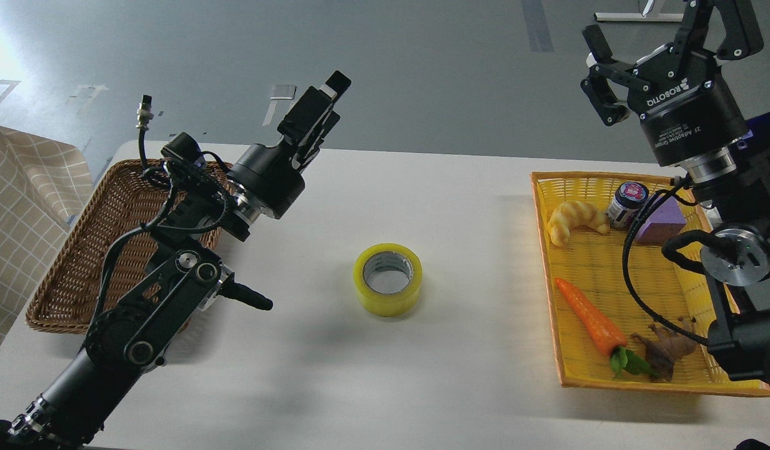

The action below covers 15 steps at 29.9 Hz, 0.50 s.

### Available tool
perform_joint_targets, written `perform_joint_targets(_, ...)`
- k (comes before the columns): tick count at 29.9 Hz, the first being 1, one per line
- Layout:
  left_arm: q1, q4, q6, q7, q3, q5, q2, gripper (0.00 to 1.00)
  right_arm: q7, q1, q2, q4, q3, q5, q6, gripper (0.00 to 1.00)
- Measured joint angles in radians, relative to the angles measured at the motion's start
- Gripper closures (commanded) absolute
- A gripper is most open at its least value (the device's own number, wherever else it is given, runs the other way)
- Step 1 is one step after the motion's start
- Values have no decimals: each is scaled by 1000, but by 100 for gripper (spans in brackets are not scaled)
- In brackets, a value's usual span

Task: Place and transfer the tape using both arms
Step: 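Reach the left gripper toward the tape roll on the table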

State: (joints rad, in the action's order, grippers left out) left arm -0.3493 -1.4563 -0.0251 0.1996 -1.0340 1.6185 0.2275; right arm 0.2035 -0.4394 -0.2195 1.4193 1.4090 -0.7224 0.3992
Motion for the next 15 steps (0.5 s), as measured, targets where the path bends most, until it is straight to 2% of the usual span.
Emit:
perform_joint_targets(6, 61, 5, 31, -1, 56, 335, -2, 2, -5, -5, -2, -1, -3, 0, 0, 0)
perform_joint_targets(9, 86, 11, 35, -15, 65, 424, -2, 2, -16, -18, -7, 0, -5, 0, 0, 0)
perform_joint_targets(10, 93, 15, 35, -26, 69, 446, 0, 2, -20, -22, -8, 0, -5, 0, 0, 0)
perform_joint_targets(15, 115, 66, 37, -147, 91, 555, 3, 2, -26, -45, -4, 1, -4, -1, 0, 0)
